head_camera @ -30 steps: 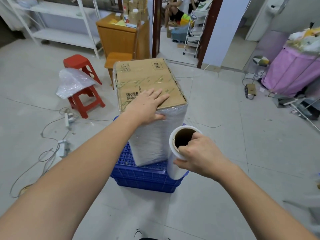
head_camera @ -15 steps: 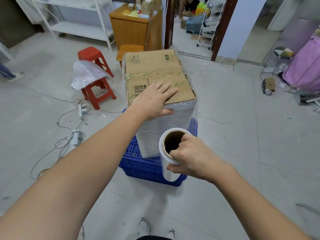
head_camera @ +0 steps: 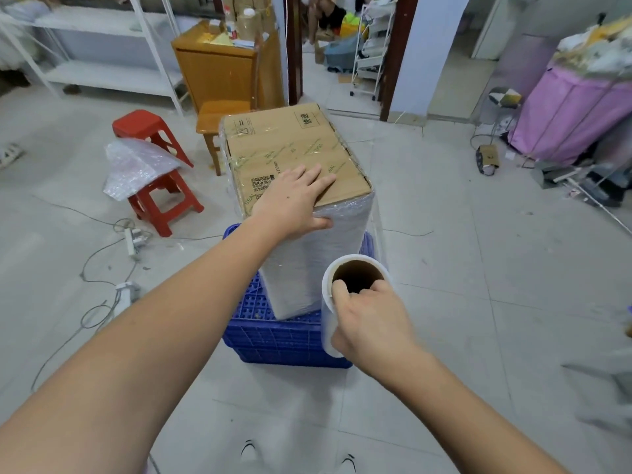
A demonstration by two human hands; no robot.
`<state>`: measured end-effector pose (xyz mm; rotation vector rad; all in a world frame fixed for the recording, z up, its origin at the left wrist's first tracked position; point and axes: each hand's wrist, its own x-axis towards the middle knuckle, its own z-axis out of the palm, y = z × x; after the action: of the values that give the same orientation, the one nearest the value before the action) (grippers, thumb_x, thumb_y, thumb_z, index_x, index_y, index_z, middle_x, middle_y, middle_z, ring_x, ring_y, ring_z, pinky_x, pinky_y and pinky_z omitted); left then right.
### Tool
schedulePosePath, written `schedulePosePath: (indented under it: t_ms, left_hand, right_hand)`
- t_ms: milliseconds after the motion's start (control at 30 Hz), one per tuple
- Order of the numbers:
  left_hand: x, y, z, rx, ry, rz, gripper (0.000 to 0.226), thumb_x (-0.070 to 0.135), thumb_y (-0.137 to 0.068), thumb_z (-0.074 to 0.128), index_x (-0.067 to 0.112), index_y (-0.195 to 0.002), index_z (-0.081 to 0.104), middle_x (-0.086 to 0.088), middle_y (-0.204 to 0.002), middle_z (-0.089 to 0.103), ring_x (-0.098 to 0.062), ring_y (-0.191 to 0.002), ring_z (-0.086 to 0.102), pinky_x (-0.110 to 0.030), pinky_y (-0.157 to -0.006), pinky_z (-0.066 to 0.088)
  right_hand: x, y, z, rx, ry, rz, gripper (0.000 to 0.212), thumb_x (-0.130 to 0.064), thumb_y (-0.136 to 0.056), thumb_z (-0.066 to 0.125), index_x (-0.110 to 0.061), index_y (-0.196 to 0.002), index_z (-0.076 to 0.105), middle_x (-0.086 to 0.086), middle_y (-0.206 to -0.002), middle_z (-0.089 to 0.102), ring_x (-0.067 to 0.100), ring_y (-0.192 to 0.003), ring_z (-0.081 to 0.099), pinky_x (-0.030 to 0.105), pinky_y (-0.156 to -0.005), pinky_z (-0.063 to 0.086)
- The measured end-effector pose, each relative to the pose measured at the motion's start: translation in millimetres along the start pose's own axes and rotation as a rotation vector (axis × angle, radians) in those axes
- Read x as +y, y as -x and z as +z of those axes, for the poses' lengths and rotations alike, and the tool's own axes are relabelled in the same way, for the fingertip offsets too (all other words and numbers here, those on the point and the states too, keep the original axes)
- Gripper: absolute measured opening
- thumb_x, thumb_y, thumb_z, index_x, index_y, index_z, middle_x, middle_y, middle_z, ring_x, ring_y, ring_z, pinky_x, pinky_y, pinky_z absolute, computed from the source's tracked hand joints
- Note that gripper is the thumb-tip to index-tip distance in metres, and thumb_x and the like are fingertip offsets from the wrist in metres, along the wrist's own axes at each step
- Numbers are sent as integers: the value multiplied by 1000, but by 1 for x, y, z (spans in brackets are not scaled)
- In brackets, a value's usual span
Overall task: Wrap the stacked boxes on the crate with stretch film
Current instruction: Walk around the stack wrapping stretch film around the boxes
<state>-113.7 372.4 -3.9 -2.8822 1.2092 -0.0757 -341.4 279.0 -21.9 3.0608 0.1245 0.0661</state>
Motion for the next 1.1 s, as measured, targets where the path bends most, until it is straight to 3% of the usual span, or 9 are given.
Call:
schedulePosePath:
  t_ms: [133, 267, 367, 467, 533, 633, 700, 867, 1100]
  left_hand:
    - [-3, 2, -5, -11, 89, 60, 103, 72, -82, 69, 29, -164, 21, -4, -172, 18, -26, -157, 16, -49, -128, 12]
    - [-30, 4, -35, -225, 363, 239, 97, 61, -78, 80, 31, -159, 36, 0, -172, 17, -24, -159, 11, -48, -128, 5]
    - [-67, 9, -41, -350, 262, 418, 106, 64, -78, 79, 34, -163, 24, 6, -173, 6, -18, -159, 1, -36, -124, -1]
    - [-93, 15, -25, -265, 36, 573, 123, 79, -74, 71, 36, -166, 2, 7, -173, -8, -17, -159, -9, -36, -121, -11]
    - [-98, 18, -13, -164, 6, 605, 121, 75, -78, 72, 36, -165, -2, 3, -173, -8, -18, -159, -9, -38, -126, -9]
    - [-96, 20, -2, -71, 36, 612, 106, 61, -86, 71, 34, -166, 5, -1, -174, 1, -21, -160, -3, -41, -129, -2]
    - [-97, 22, 2, -30, 52, 615, 92, 62, -93, 60, 33, -166, 11, -1, -174, 6, -21, -160, 1, -44, -130, 2]
    - [-91, 21, 4, -3, 105, 565, 75, 53, -99, 53, 35, -164, 20, -1, -173, 15, -23, -160, 9, -44, -129, 6]
    - [-71, 12, 2, -5, 114, 515, 70, 51, -100, 52, 36, -163, 23, 2, -172, 18, -23, -159, 12, -43, -129, 7]
  right_hand:
    - [-12, -11, 0, 61, -4, 153, 56, -60, -71, 72, -18, -70, 34, -2, -41, 45, 22, -41, 29, 33, -59, 32]
    - [-25, -15, -8, 0, 11, 313, 49, -57, -80, 69, -20, -74, 37, -5, -54, 49, 21, -53, 35, 31, -65, 30]
    - [-29, -15, -17, -62, -12, 459, 34, -49, -95, 53, -21, -85, 37, -6, -66, 42, 20, -61, 37, 32, -69, 24]
    - [-33, -20, -17, -86, -14, 597, 27, -37, -94, 54, -19, -86, 36, -7, -64, 40, 22, -60, 40, 34, -67, 27]
    - [-39, -25, -14, -60, 15, 633, 27, -37, -91, 54, -19, -82, 35, -7, -58, 41, 19, -54, 40, 34, -66, 27]
    - [-43, -33, -18, -97, 44, 705, 55, -74, -85, 48, -20, -77, 39, -5, -60, 50, 16, -58, 44, 32, -62, 30]
    - [-42, -37, -22, -127, 22, 738, 65, -85, -77, 45, -20, -71, 41, -4, -62, 52, 17, -60, 47, 31, -58, 33]
    - [-36, -25, -19, -93, -28, 681, 55, -68, -86, 51, -21, -64, 36, -4, -62, 47, 23, -66, 48, 31, -58, 32]
    - [-43, -4, -25, -1, -52, 357, 57, -60, -79, 61, -17, -61, 29, -9, -54, 30, 22, -72, 40, 29, -56, 20]
